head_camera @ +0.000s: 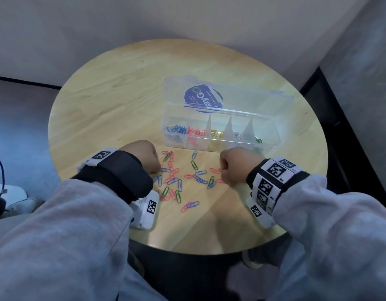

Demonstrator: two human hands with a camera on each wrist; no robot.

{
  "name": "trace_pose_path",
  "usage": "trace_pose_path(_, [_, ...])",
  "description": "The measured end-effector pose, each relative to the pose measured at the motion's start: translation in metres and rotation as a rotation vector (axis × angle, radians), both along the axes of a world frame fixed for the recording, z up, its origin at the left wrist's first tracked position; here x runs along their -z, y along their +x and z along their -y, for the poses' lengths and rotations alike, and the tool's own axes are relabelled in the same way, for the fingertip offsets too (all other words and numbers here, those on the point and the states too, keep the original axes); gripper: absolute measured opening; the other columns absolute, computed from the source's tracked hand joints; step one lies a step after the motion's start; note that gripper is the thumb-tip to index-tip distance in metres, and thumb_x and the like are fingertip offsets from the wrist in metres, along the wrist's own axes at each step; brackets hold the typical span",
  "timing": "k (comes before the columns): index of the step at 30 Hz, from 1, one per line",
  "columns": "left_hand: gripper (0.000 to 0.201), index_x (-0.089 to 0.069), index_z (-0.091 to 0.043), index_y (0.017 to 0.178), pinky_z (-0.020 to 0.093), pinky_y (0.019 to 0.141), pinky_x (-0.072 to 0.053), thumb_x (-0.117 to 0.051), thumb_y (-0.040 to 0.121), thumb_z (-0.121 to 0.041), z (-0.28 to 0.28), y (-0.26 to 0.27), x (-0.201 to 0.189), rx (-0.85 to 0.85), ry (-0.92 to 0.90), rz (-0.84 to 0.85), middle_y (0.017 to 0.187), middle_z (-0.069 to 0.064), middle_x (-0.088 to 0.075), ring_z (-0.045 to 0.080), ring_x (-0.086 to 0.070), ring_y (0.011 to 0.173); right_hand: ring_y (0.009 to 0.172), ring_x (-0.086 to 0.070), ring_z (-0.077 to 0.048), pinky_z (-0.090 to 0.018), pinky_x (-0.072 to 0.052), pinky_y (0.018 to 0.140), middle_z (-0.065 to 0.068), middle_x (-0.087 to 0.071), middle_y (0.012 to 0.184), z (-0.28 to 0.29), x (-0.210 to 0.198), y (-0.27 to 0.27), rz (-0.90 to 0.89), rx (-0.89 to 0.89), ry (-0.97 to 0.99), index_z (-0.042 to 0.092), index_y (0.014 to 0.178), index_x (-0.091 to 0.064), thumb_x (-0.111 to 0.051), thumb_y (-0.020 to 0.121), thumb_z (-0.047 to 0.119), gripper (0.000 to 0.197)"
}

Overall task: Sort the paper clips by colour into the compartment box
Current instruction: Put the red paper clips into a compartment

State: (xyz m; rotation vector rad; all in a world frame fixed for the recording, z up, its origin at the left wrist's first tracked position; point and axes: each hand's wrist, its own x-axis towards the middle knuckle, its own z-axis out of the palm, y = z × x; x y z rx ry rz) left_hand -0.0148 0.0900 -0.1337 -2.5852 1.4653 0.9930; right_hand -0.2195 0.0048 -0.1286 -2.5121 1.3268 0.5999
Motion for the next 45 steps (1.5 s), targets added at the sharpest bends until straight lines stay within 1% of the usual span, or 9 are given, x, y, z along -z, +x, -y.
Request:
trace_pose_path(4, [0.022,-0.053,-0.013,0.062,0.025,0.065,-0.045,-0.067,0.079,-0.008,0.004,0.007,-0.008,-0.143,-0.130,-0.336,0.061,0.005,-0.059,0.019,-0.053,0.057,0.079,-0.051,-0.016,-0.019,-0.036,0.054,0.005,-0.055,0.079,-0.001,-0.002,-0.002,0.035,0.039,0.099,0.019,0.079,-0.056,-0.063,0.079,0.016,0.008])
trace_pose_path(9, [0.025,-0.050,-0.012,0.071,0.011,0.040,-0.045,-0.054,0.085,0.008,0.004,0.012,-0.022,-0.407,-0.327,-0.766,0.053,0.003,-0.060,0.005,-0.054,0.035,0.061,-0.050,-0.011,-0.020,-0.041,0.055,0.007,-0.057,0.068,0.007,-0.007,-0.011,0.203,0.128,0.260,0.018,0.078,-0.062,-0.061,0.080,0.014,0.005])
trace_pose_path(15, [0.026,-0.057,-0.011,0.082,0.012,0.038,-0.042,-0.036,0.092,0.000,0.004,0.007,-0.025,-0.513,-0.275,-0.885,0.069,0.006,-0.047,0.014,-0.048,0.054,0.049,-0.054,-0.008,-0.018,-0.047,0.049,-0.006,-0.056,0.066,0.019,-0.016,-0.023,0.694,0.491,0.740,0.009,0.074,-0.057,-0.053,0.088,-0.007,0.021])
trace_pose_path(20, [0.021,-0.052,-0.006,0.075,0.016,0.041,-0.037,-0.039,0.091,-0.003,0.012,0.005,-0.013,-0.523,-0.197,-0.650,0.065,0.005,-0.042,0.015,-0.037,0.053,0.042,-0.055,-0.012,-0.018,-0.049,0.043,-0.009,-0.048,0.066,0.016,-0.013,-0.024,0.810,0.770,0.919,0.005,0.077,-0.055,-0.029,0.092,-0.005,0.031])
trace_pose_path(23, [0.014,-0.056,-0.013,0.073,0.024,0.057,-0.035,-0.060,0.085,-0.018,0.012,0.010,0.000,-0.291,-0.155,-0.313,0.065,0.002,-0.050,0.018,-0.043,0.057,0.044,-0.054,-0.013,-0.018,-0.046,0.042,-0.009,-0.049,0.067,0.013,-0.011,-0.023,0.852,0.830,0.974,0.005,0.078,-0.052,-0.028,0.094,0.001,0.029])
trace_pose_path(28, [0.015,-0.066,-0.019,0.096,0.023,0.072,-0.034,-0.064,0.081,-0.019,0.010,0.005,0.001,-0.120,-0.193,-0.105,0.087,0.001,-0.057,0.020,-0.051,0.085,0.051,-0.046,-0.011,-0.019,-0.040,0.051,0.001,-0.051,0.062,0.011,-0.005,-0.013,0.455,0.397,0.473,0.014,0.083,-0.059,-0.055,0.089,0.014,0.008])
trace_pose_path(32, [0.022,-0.064,-0.027,0.101,0.023,0.068,-0.033,-0.061,0.081,-0.017,0.015,0.003,0.006,-0.022,-0.160,-0.045,0.072,-0.007,-0.047,0.021,-0.049,0.079,0.070,-0.050,-0.007,-0.017,-0.035,0.056,0.014,-0.048,0.071,0.006,0.000,-0.001,0.226,0.166,0.182,0.023,0.095,-0.061,-0.065,0.083,0.031,0.015])
trace_pose_path(40, [0.006,-0.062,-0.020,0.083,0.024,0.057,-0.033,-0.066,0.082,-0.023,0.018,-0.006,0.009,0.010,-0.169,0.012,0.068,-0.007,-0.051,0.021,-0.051,0.078,0.092,-0.062,-0.021,-0.029,-0.050,0.077,-0.001,-0.067,0.097,0.000,0.007,0.016,0.040,0.032,0.121,0.015,0.089,-0.062,-0.057,0.087,0.023,0.010])
trace_pose_path(45, [0.008,-0.070,-0.011,0.082,0.024,0.068,-0.040,-0.065,0.080,-0.018,0.016,-0.007,0.009,-0.023,-0.097,-0.050,0.087,0.008,-0.070,0.023,-0.057,0.078,0.076,-0.054,-0.015,-0.024,-0.045,0.068,0.005,-0.059,0.074,-0.003,0.004,0.016,0.040,0.020,0.216,0.021,0.066,-0.054,-0.063,0.084,0.024,0.020])
